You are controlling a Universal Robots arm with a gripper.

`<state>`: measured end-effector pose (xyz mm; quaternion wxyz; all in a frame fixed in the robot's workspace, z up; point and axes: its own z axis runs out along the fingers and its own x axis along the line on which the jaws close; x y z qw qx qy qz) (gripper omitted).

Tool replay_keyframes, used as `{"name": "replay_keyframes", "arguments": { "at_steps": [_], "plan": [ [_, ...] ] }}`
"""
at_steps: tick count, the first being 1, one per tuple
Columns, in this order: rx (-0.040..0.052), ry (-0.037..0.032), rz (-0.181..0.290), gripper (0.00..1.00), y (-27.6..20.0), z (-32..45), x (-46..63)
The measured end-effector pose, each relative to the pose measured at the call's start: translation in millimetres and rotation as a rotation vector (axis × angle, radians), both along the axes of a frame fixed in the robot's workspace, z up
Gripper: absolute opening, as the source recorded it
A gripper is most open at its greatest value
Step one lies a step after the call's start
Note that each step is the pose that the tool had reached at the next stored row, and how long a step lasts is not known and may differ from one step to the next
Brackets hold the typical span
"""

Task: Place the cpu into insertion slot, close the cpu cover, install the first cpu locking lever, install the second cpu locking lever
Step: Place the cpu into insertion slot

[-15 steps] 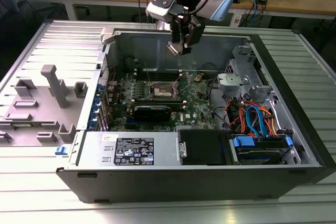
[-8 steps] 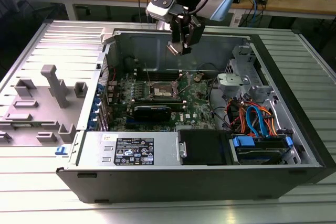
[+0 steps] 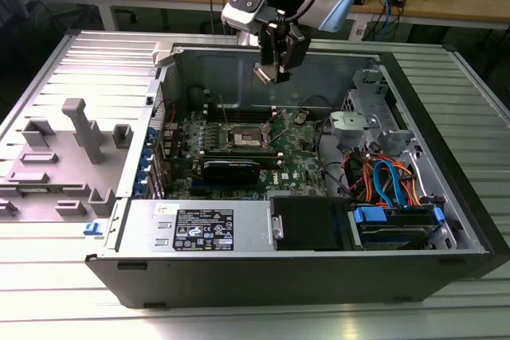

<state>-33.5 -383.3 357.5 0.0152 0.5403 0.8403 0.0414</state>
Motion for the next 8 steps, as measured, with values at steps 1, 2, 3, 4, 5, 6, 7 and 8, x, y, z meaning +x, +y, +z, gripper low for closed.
{"name": "replay_keyframes", "arguments": {
  "at_steps": [1, 2, 3, 4, 5, 6, 7, 8],
  "plan": [
    [0.0, 0.0, -0.008, 0.55, 0.0, 0.0, 0.0],
    [0.0, 0.0001, -0.014, 0.55, 0.0, 0.0, 0.0],
    [0.0, 0.0, -0.018, 0.55, 0.0, 0.0, 0.0],
    [-0.0001, 0.0001, -0.018, 0.55, 0.0, 0.0, 0.0],
    [-0.0001, 0.0, -0.018, 0.55, 0.0, 0.0, 0.0],
    [-0.0001, 0.0001, -0.018, 0.55, 0.0, 0.0, 0.0],
    [-0.0001, 0.0001, -0.018, 0.55, 0.0, 0.0, 0.0],
    [0.0, 0.0, -0.018, 0.55, 0.0, 0.0, 0.0]
  ]
}}
